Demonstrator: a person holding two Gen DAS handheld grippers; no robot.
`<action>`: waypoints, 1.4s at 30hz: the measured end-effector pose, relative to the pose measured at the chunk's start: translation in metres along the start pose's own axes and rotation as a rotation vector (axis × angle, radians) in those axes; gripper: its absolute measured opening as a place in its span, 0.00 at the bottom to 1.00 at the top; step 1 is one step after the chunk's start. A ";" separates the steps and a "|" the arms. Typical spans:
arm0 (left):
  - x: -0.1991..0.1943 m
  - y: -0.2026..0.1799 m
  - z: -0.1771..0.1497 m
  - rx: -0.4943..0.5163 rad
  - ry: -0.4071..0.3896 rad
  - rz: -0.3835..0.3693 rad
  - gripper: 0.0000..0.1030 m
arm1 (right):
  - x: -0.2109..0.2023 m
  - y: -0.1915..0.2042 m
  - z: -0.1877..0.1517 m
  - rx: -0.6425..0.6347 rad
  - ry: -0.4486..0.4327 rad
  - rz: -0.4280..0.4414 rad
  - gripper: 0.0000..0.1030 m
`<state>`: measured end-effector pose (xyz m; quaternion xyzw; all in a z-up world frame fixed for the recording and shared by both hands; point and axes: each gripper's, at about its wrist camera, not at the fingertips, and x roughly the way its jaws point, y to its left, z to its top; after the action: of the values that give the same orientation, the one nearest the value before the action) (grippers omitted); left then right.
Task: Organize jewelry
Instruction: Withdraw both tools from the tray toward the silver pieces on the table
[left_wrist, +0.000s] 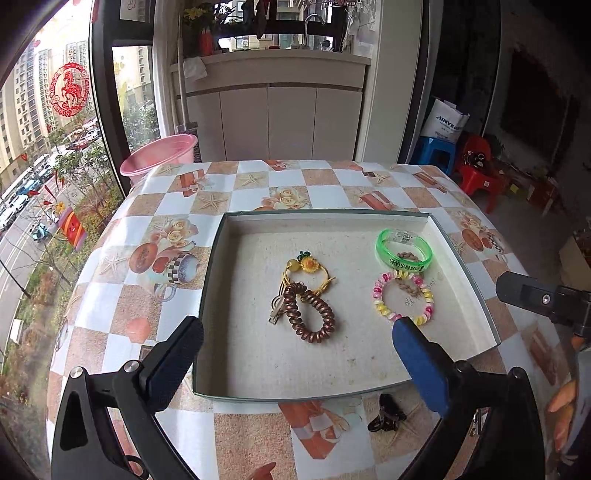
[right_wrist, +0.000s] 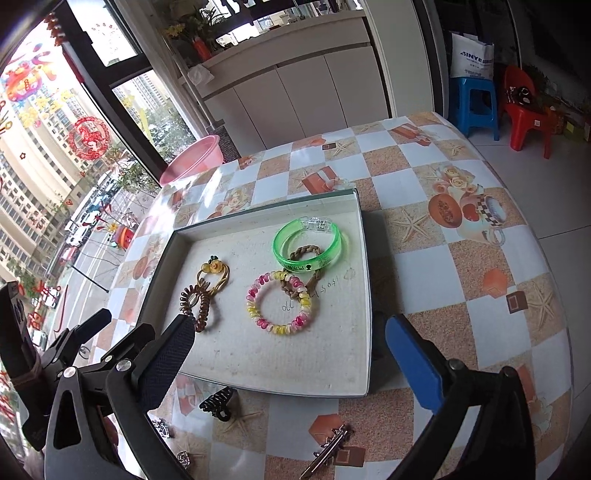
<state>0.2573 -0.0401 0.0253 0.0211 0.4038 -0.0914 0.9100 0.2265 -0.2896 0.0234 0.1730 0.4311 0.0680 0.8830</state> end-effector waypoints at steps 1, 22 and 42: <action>-0.004 0.000 -0.003 0.001 0.001 -0.002 1.00 | -0.003 0.000 -0.001 0.000 -0.001 0.000 1.00; -0.070 0.030 -0.082 -0.054 -0.007 0.032 1.00 | -0.044 0.008 -0.056 -0.026 0.068 -0.019 1.00; -0.075 0.062 -0.139 -0.109 0.062 0.064 1.00 | -0.051 0.009 -0.115 -0.047 0.139 -0.036 1.00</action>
<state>0.1173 0.0477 -0.0152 -0.0127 0.4352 -0.0393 0.8994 0.1051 -0.2668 -0.0013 0.1392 0.4926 0.0744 0.8558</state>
